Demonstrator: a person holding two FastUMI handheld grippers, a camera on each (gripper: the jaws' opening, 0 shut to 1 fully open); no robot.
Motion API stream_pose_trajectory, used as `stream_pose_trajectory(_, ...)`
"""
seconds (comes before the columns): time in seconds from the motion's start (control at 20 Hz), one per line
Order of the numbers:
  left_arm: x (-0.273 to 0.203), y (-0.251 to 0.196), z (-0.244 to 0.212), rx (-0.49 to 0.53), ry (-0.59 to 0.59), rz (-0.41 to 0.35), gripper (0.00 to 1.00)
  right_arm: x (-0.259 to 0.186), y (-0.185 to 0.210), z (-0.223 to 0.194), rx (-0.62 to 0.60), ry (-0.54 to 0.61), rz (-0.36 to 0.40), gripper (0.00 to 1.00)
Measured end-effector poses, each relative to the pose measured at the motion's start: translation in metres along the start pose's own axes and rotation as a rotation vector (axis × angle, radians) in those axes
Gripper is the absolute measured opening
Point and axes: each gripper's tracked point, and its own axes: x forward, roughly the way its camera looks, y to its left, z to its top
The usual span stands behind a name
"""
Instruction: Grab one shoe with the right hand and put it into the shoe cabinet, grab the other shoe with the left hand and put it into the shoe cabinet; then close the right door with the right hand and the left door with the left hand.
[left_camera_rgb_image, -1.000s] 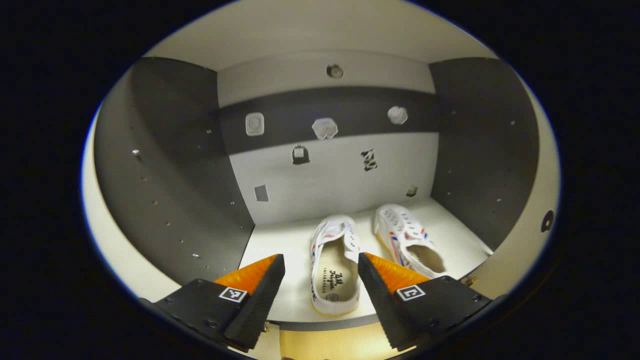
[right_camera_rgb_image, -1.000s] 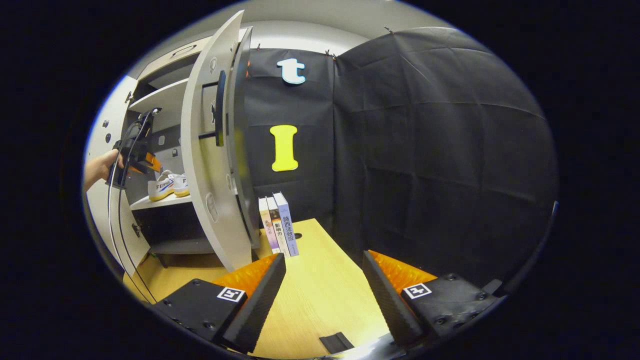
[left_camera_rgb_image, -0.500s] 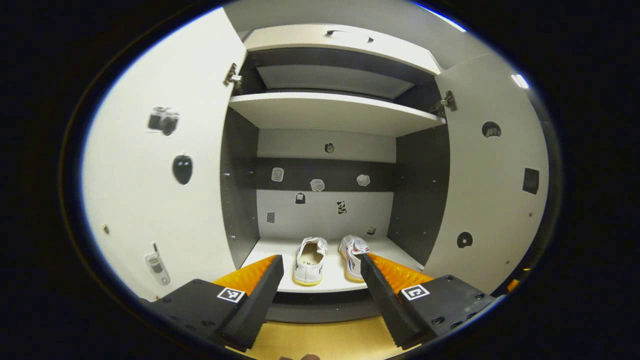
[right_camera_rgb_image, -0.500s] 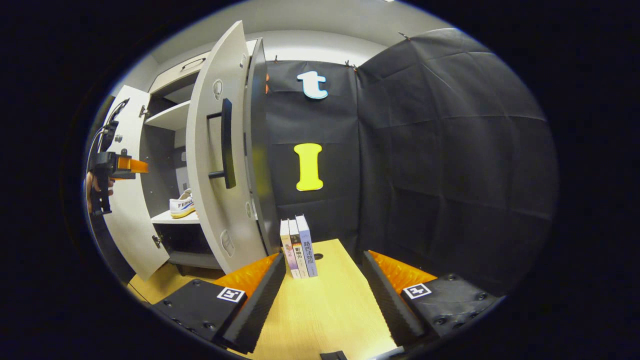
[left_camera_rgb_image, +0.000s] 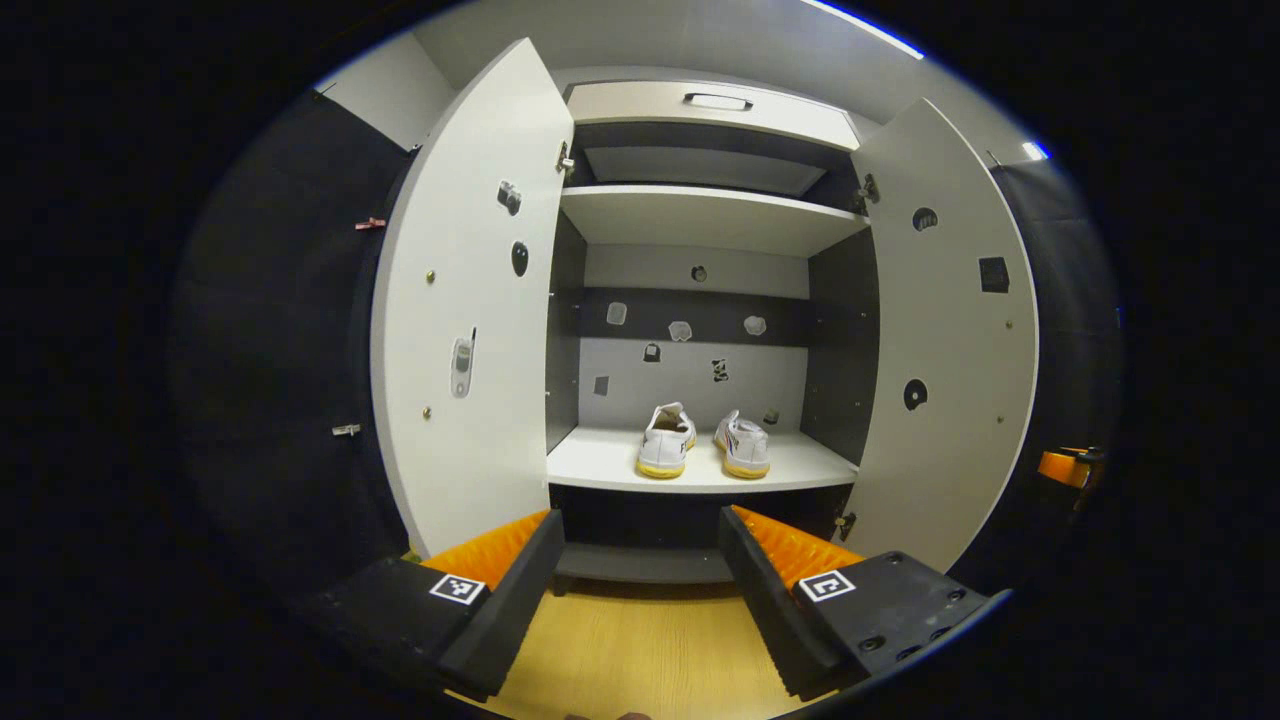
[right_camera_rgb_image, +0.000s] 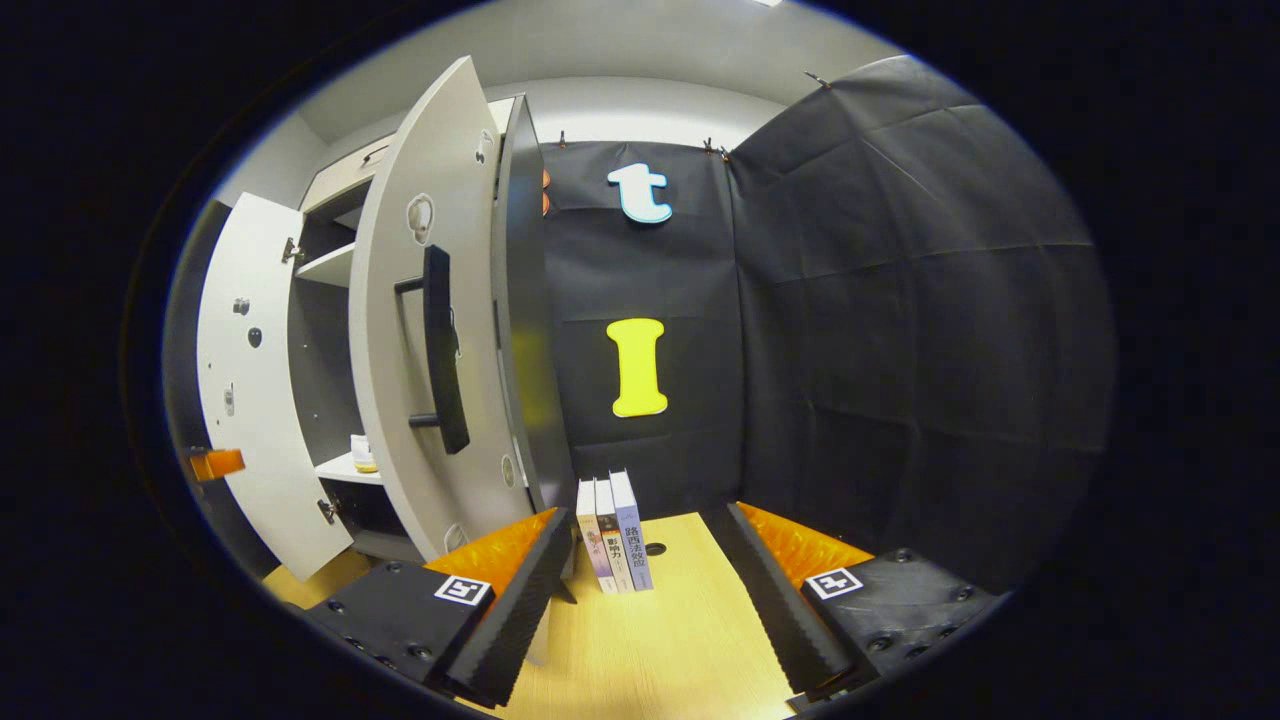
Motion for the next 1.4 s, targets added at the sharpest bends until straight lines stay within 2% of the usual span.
stream_pose_trajectory(0.15, -0.015, -0.002, -0.014, 0.000, 0.008, 0.021, 0.98, 0.020, -0.001, 0.009, 0.041, 0.004, 0.009, 0.98)
stream_pose_trajectory(0.35, -0.022, -0.005, -0.024, -0.049, 0.034, 0.023, 0.97, 0.048, 0.002, 0.037, 0.059, -0.016, 0.031, 0.98)
stream_pose_trajectory(0.55, -0.023, -0.004, -0.032, -0.052, 0.066, 0.026, 0.95, 0.066, 0.022, 0.070, 0.056, -0.044, 0.090, 0.98)
stream_pose_trajectory(0.6, -0.024, -0.005, -0.034, -0.045, 0.076, 0.025, 0.95, 0.070, 0.027, 0.077, 0.051, -0.049, 0.102, 0.93)
stream_pose_trajectory(0.65, -0.026, -0.006, -0.036, -0.044, 0.086, 0.019, 0.95, 0.074, 0.031, 0.082, 0.050, -0.049, 0.107, 0.98)
stream_pose_trajectory(0.9, -0.023, -0.002, -0.036, -0.035, 0.098, -0.005, 0.95, 0.074, 0.070, 0.092, 0.070, -0.035, 0.179, 0.98)
stream_pose_trajectory(1.0, -0.019, 0.005, -0.043, -0.052, 0.118, -0.005, 0.95, 0.072, 0.073, 0.091, 0.068, -0.024, 0.163, 1.00)
stream_pose_trajectory(1.1, -0.016, 0.011, -0.045, -0.077, 0.126, -0.012, 0.95, 0.070, 0.073, 0.094, 0.037, -0.037, 0.130, 0.96)
stream_pose_trajectory(1.15, -0.015, 0.015, -0.043, -0.082, 0.123, -0.016, 0.95, 0.068, 0.075, 0.095, 0.010, -0.042, 0.123, 0.88)
stream_pose_trajectory(1.2, -0.014, 0.017, -0.043, -0.078, 0.119, -0.023, 0.95, 0.066, 0.079, 0.096, -0.019, -0.047, 0.114, 0.96)
stream_pose_trajectory(1.3, -0.012, 0.025, -0.044, -0.057, 0.116, -0.029, 0.95, 0.061, 0.087, 0.097, -0.056, -0.050, 0.100, 0.96)
stream_pose_trajectory(1.35, -0.011, 0.029, -0.045, -0.054, 0.117, -0.030, 0.95, 0.058, 0.093, 0.097, -0.064, -0.049, 0.099, 1.00)
stream_pose_trajectory(1.4, -0.012, 0.032, -0.047, -0.058, 0.119, -0.034, 0.95, 0.056, 0.100, 0.095, -0.066, -0.044, 0.099, 0.96)
